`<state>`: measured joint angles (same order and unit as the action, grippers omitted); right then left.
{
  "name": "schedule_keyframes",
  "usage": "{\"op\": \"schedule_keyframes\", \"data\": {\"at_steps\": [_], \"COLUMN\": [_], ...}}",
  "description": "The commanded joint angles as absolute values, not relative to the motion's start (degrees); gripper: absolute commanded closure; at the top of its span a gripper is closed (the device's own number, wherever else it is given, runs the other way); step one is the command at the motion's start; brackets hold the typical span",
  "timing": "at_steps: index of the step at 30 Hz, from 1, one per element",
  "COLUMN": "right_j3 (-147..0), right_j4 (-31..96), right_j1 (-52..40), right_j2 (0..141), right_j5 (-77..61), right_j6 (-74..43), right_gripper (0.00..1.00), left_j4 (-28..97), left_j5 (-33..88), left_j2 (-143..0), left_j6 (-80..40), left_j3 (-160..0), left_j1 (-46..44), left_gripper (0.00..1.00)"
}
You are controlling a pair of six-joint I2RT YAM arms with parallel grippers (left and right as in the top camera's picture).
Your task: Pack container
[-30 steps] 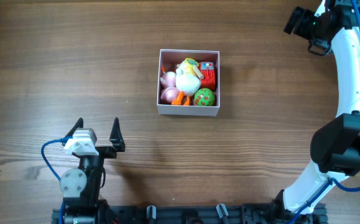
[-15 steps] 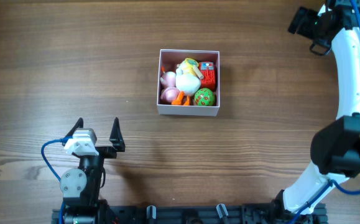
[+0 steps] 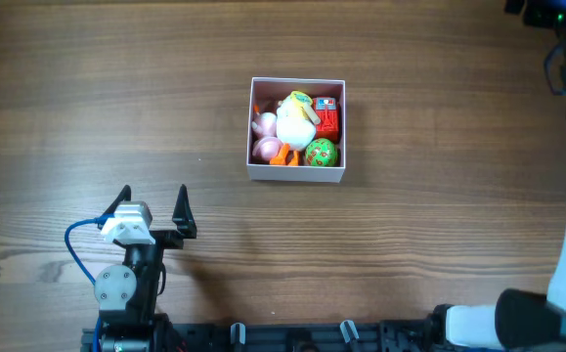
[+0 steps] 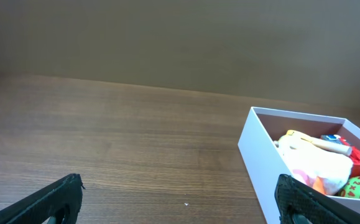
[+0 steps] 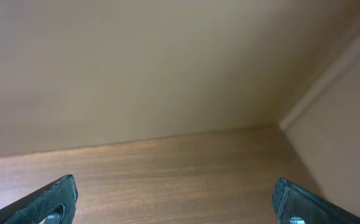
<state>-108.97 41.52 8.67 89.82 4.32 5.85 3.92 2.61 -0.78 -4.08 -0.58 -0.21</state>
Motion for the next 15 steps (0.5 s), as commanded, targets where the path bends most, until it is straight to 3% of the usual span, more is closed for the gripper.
{"op": "schedule_keyframes", "data": {"at_steps": [1, 9, 15], "right_j3": [-103.59, -76.69, -57.3], "right_j4": [38.96, 15.99, 6.11], "right_j1": [8.23, 8.23, 8.23], "right_j2": [83.35, 63.57, 48.93], "right_j5": [-3.03, -5.02, -9.15], "right_j6": [11.38, 11.4, 11.4], "right_gripper": [0.0, 0.0, 0.0], "left_j4": [4.32, 4.34, 4.32], "left_j5": [2.07, 2.07, 2.07], "left_j2": [-0.27, -0.27, -0.27], "left_j6": [-3.2, -3.22, -3.2], "left_j3": [-0.32, -0.32, -0.32], "left_j1": [0.16, 0.16, 0.16], "left_gripper": [0.0, 0.0, 0.0]}}
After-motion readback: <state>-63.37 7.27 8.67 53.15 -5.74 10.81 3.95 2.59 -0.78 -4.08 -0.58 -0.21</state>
